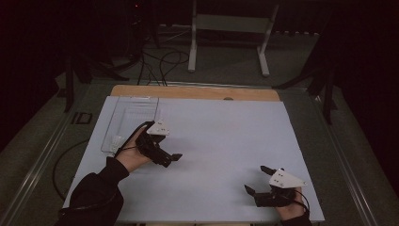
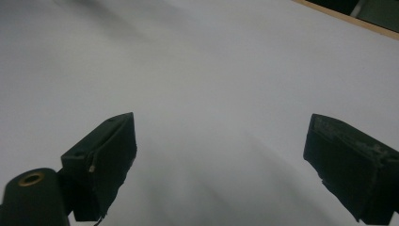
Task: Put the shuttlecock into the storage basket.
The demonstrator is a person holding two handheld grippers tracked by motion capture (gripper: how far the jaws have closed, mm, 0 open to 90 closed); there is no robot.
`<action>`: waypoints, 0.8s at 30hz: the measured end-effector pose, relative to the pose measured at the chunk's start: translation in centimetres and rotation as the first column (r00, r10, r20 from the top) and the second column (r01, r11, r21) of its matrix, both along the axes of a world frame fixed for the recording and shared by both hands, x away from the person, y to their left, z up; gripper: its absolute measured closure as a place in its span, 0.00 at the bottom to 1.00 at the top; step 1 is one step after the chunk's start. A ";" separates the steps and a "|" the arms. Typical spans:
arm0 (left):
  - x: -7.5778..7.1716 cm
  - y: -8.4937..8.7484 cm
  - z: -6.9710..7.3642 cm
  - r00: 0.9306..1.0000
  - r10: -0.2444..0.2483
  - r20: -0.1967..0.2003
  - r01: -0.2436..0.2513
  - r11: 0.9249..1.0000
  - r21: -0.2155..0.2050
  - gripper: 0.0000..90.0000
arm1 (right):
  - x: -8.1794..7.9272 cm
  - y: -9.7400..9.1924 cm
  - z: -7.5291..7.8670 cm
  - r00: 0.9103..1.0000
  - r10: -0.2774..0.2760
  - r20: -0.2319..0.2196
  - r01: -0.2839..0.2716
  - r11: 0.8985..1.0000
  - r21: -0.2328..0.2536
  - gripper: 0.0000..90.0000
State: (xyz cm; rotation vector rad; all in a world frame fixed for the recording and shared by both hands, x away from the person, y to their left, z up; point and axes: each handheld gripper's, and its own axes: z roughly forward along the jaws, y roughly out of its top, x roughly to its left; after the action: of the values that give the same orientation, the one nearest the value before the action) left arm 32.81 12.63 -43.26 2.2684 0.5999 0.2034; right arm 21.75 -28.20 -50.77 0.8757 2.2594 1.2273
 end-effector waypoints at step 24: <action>-2.3 -0.9 -2.5 0.994 -0.053 -0.096 0.060 0.996 0.073 0.00 | 0.0 0.0 0.0 1.000 0.004 -0.005 -0.004 1.000 0.002 0.11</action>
State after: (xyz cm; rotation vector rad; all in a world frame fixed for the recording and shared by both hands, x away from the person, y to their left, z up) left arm 30.51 11.70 -45.74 2.3754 0.5850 0.0931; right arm 21.78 -28.20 -50.80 0.8766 2.2646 1.2312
